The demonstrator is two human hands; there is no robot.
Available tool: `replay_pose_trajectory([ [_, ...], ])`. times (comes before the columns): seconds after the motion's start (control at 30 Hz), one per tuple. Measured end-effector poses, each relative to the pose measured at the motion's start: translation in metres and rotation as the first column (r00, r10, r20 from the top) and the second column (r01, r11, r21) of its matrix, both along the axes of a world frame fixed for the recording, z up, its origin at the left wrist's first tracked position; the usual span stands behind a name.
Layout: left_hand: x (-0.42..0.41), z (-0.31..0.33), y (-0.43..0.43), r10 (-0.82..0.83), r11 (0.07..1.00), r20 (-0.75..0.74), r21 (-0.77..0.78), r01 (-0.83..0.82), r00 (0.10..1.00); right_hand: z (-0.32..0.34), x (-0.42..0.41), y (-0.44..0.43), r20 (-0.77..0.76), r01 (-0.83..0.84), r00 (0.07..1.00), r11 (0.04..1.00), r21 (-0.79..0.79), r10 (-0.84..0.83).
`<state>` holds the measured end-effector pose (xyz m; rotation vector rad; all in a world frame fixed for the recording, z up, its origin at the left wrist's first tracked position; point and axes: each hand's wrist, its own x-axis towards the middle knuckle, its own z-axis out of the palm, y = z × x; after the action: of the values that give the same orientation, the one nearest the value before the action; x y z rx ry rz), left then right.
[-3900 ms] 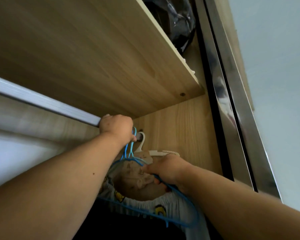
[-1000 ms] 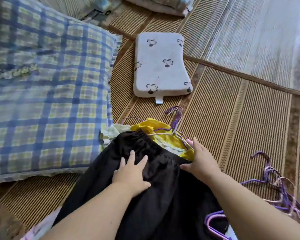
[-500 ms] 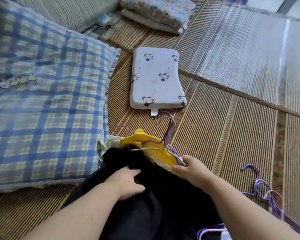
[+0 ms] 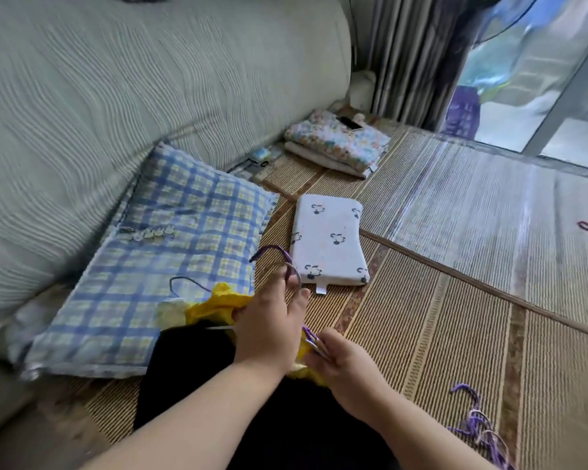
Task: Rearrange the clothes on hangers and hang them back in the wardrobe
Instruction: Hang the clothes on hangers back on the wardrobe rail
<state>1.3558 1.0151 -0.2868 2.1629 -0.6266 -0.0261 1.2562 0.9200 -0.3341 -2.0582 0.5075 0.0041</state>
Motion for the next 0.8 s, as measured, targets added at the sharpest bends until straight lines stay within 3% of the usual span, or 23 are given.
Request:
replay_pose_trajectory([
  [0.13, -0.02, 0.07, 0.03, -0.002, 0.995, 0.079, -0.096, 0.01, 0.997, 0.065, -0.01, 0.023, 0.074, -0.103, 0.992, 0.994, 0.033, 0.1],
  [0.33, -0.098, 0.179, 0.107, 0.174, 0.95, 0.119, -0.281, -0.135, 0.977, 0.193, -0.061, 0.089, 0.07, -0.428, 0.889, 0.876, -0.223, 0.453],
  [0.6, -0.209, 0.356, 0.229, 0.491, 0.784, 0.186, -0.52, -0.339, 0.851, 0.364, -0.13, 0.193, 0.324, -0.658, 0.711, 0.753, -0.004, 0.624],
  [0.7, -0.249, 0.405, 0.274, 0.543, 0.762, 0.236, -0.542, -0.354, 0.806, 0.423, -0.153, 0.226, 0.325, -0.71, 0.618, 0.686, -0.16, 0.716],
  [0.8, -0.287, 0.439, 0.314, 0.573, 0.736, 0.25, -0.577, -0.355, 0.781, 0.47, -0.177, 0.252, 0.295, -0.717, 0.599, 0.663, -0.218, 0.745],
])
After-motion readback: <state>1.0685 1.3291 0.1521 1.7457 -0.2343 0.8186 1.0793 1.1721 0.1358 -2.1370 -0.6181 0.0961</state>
